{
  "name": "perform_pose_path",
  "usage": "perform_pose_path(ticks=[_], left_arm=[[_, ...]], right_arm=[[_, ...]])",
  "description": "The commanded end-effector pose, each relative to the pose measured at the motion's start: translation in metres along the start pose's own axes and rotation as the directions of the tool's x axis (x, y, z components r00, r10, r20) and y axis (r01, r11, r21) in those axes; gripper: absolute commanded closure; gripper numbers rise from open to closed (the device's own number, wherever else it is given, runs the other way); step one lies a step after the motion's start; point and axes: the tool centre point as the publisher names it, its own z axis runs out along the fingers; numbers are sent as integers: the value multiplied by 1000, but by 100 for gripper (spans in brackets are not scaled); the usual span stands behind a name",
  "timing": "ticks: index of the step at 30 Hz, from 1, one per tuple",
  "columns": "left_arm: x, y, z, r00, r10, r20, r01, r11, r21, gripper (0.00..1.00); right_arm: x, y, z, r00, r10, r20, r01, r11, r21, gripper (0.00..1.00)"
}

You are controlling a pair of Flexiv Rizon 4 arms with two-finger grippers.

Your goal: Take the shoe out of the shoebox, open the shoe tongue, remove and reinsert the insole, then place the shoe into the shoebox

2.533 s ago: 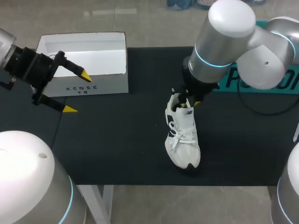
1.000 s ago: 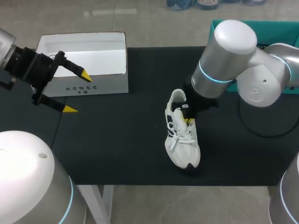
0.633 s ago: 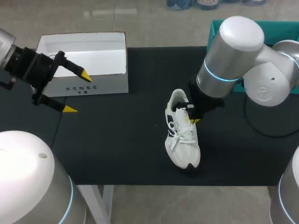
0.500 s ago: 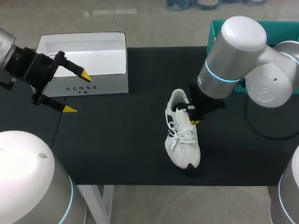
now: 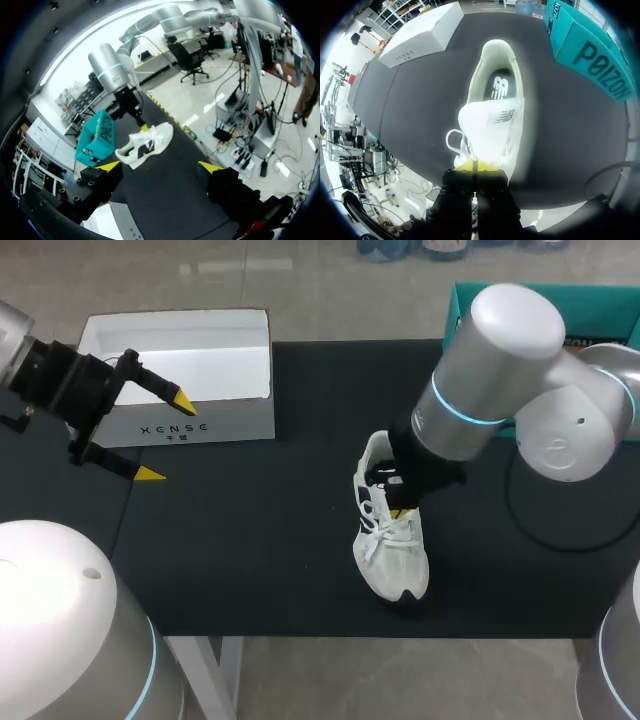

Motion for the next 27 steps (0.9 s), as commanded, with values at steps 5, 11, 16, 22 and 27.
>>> perform_pose_path(ticks=[5,11,16,22,27], left_arm=[[0,0,0,1000,0,-3,0,1000,-2,0],[0,0,0,1000,0,-3,0,1000,-2,0],[0,0,0,1000,0,-3,0,1000,-2,0],[0,0,0,1000,0,-3,0,1000,-2,0],[0,0,0,1000,0,-3,0,1000,-2,0]], right_arm=[[-4,21,15,1000,7,2,-7,1000,-26,100],[-8,28,20,1000,16,-1,-16,999,-38,100],[-8,30,23,1000,18,-10,-19,999,-41,100],[-9,37,33,1000,9,-9,-10,999,-43,100],[-8,37,34,1000,4,-8,-4,999,-42,100]])
